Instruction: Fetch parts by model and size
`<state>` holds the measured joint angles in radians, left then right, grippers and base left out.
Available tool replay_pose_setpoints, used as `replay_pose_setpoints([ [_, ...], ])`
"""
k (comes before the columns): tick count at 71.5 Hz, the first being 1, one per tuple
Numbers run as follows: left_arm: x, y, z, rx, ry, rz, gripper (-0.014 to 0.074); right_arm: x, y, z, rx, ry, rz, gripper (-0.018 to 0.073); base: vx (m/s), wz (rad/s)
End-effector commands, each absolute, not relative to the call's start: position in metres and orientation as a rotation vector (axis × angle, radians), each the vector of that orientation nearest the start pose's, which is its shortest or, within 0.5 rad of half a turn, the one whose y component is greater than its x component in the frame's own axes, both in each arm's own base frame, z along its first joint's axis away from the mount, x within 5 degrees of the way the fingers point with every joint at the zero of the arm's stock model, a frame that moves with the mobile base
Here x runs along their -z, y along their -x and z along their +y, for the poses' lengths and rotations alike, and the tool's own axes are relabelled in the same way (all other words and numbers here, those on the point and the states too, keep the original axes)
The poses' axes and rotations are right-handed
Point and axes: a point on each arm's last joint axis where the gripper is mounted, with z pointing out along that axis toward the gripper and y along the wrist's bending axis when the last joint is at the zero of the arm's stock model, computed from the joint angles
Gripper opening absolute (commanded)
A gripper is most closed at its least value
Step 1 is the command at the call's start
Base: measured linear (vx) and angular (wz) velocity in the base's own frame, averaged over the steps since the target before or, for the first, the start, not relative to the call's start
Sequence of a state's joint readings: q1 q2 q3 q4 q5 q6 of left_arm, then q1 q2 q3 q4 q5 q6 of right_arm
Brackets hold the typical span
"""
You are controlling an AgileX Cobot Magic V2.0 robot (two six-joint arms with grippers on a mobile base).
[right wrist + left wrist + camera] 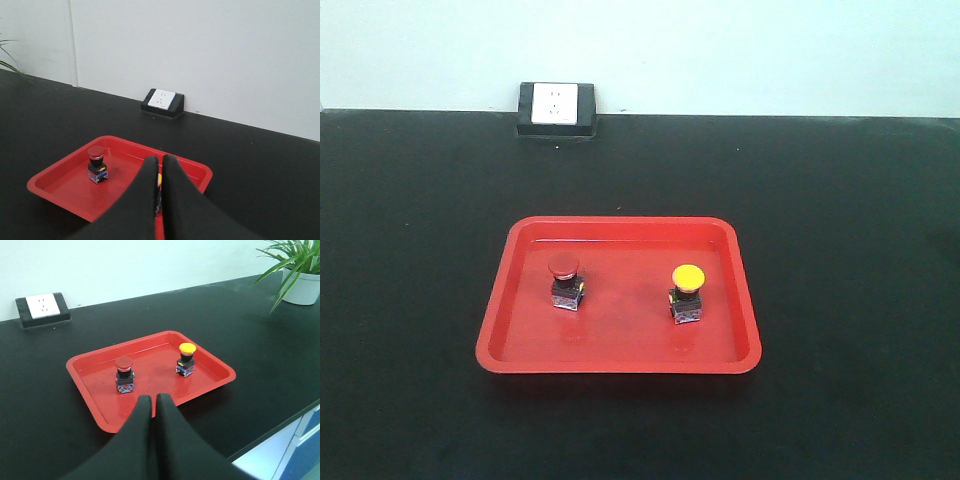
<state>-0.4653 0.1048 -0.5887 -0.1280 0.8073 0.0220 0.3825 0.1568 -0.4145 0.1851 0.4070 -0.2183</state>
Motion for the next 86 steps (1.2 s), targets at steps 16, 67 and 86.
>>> replay_pose_setpoints([
  [16, -0.337, -0.007, -0.013, 0.493, -0.404, 1.698, -0.0006, -0.319, -0.041, 0.022, -0.306, 0.377, 1.507, -0.0009, 0.0, 0.0],
  [67, -0.265, -0.044, -0.005, 0.103, -0.051, 1.555, -0.0006, -0.319, -0.041, 0.022, -0.306, 0.377, 1.507, -0.0009, 0.0, 0.0],
  [86, -0.205, -0.055, -0.001, 0.086, 0.059, 1.497, -0.0006, -0.319, -0.041, 0.022, -0.306, 0.377, 1.507, -0.0009, 0.0, 0.0],
])
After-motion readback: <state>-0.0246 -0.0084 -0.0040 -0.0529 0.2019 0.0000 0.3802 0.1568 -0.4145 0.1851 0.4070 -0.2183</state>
